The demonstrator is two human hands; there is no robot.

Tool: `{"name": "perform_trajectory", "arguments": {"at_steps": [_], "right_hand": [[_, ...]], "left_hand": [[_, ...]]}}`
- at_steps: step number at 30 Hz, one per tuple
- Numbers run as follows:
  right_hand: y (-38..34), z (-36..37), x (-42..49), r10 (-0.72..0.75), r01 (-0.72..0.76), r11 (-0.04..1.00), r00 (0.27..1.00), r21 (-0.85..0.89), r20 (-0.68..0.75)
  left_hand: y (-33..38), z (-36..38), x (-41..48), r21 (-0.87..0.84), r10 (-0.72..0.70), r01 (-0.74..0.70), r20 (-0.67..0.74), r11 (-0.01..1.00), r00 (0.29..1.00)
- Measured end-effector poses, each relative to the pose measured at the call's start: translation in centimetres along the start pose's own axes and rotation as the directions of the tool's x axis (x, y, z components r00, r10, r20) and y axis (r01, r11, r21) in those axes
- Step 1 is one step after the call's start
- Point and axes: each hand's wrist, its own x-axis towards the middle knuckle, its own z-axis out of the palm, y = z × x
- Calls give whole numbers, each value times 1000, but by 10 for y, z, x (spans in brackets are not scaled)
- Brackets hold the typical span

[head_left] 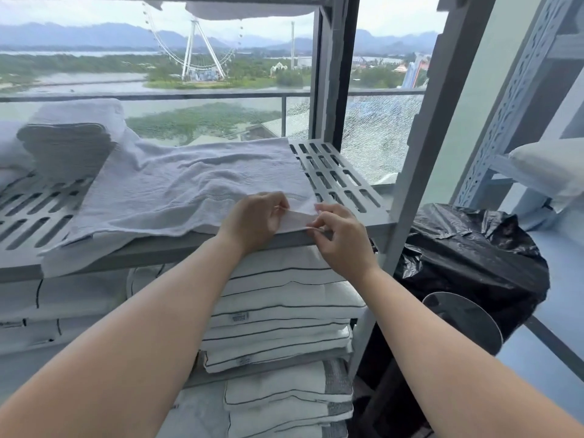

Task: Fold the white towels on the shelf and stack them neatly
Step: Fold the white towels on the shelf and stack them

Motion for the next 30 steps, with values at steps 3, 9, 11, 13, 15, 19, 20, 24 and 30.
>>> {"name": "perform_trajectory", "arguments": {"at_steps": [3,9,11,13,15,19,20,24,30], "right_hand": [[-2,-2,0,8,-8,999,1000,31,-4],[-6,1,2,40,-39,998,999,49,-35],[-7,3,2,44,-42,998,998,47,-48],[-7,4,2,56,-54,998,996,41,-73],[-7,3,2,78,-73,996,992,59,-103],[-6,5,1,96,-80,989,986,121,-134],[-5,6,1,89,-74,990,987,118,-136],[-5,9,2,58,-50,997,988,59,-143],[-7,14,3,68,-61,997,979,45,-191]], "left_hand": [[1,-4,-10,11,-9,9,-12,1000,1000],[16,-7,-13,165,59,-69,64,984,996],[20,-6,-8,187,107,-117,66,975,992],[24,-4,-5,195,126,-139,78,971,989],[25,-1,-5,148,138,-145,56,978,989],[22,6,-8,-41,24,-26,-57,999,998],[21,6,-8,-74,-4,-1,-72,997,997],[22,8,-7,-105,-18,13,-46,994,999],[21,10,-7,-99,-42,43,14,994,999]]}}
